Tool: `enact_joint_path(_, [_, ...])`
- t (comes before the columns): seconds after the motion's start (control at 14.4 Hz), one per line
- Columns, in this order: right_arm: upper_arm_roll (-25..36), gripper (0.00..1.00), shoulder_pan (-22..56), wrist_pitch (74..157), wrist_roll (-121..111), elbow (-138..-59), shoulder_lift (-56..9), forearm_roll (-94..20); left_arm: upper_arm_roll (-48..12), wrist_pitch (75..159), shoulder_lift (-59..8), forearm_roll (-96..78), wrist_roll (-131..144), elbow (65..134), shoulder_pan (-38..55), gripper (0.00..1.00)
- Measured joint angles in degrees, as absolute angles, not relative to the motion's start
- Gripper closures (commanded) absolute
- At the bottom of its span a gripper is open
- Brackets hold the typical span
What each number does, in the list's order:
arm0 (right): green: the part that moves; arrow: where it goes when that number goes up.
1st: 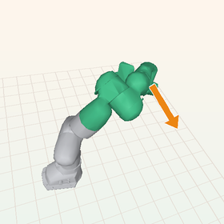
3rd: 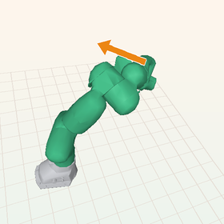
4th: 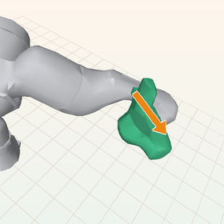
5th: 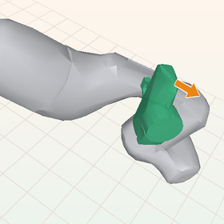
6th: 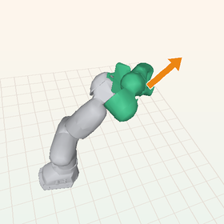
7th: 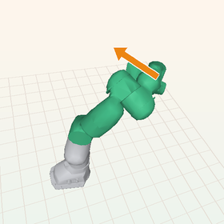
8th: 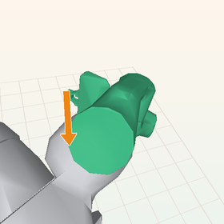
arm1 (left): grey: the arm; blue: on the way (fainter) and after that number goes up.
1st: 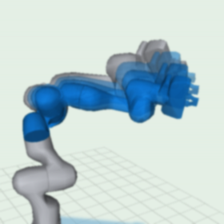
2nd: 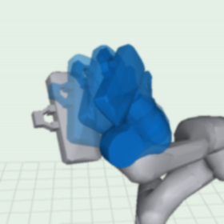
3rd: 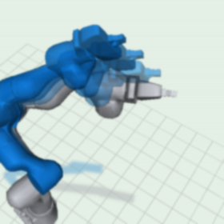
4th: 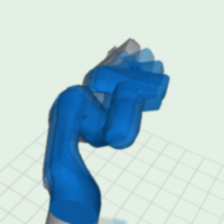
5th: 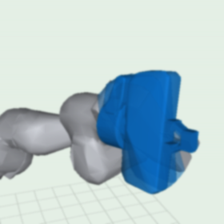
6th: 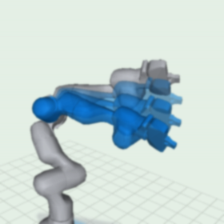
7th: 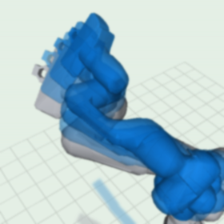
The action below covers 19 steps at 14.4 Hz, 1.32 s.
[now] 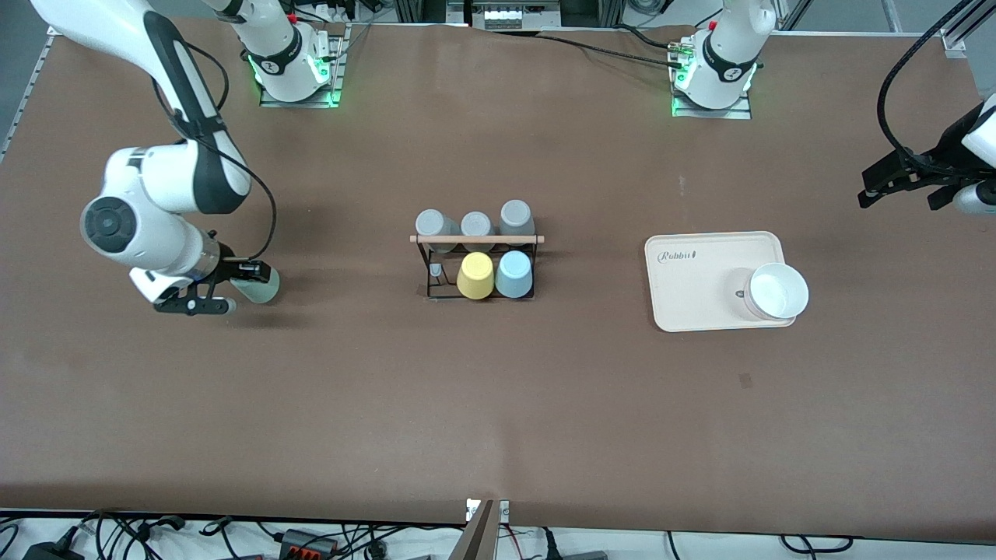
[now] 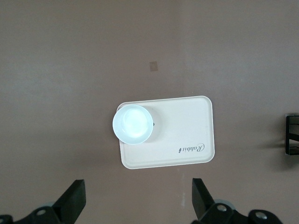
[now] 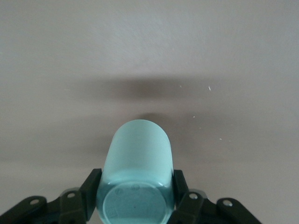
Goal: Hang scattered cups on rack with three cups
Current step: 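Grasp the pale green cup with the right gripper while the left gripper withdraws, then carry the pale green cup to the rack beside the yellow cup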
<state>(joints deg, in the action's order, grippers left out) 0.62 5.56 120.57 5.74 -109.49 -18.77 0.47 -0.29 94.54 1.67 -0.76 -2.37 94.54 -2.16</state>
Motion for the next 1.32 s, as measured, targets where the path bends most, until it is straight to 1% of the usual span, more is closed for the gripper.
enact_joint_path(0.07, [0.51, 0.66, 6.89, 116.65, 5.74, -105.6, -18.7, 0.3, -0.31, 94.68, 1.69, -0.76, -2.15, 94.36, -2.16, 0.0])
enact_joint_path(0.21, [0.32, 0.66, 10.5, 112.97, 6.6, -100.36, -18.51, -0.97, -0.31, 94.43, 1.63, -0.76, -1.66, 93.08, -2.18, 0.0])
enact_joint_path(0.49, [0.04, 0.65, 19.07, 112.6, 16.07, -94.96, -18.98, -2.65, -0.28, 91.48, -0.3, -0.76, -1.61, 88.92, -2.46, 0.0])
enact_joint_path(0.83, [-0.02, 0.65, 27.91, 112.6, 29.89, -89.23, -22.3, -2.7, -0.39, 90.21, -1.77, -0.76, -1.59, 87.46, -2.51, 0.0])
enact_joint_path(1.11, [0.01, 0.65, 32.59, 112.63, 37.04, -86.51, -25.94, -2.69, -0.46, 89.65, -1.8, -0.76, -1.58, 86.94, -2.51, 0.0])
enact_joint_path(1.32, [0.04, 0.65, 33.43, 112.6, 39.75, -85.43, -27.48, -2.7, -0.49, 88.82, -1.8, -0.76, -1.56, 86.87, -2.51, 0.0])
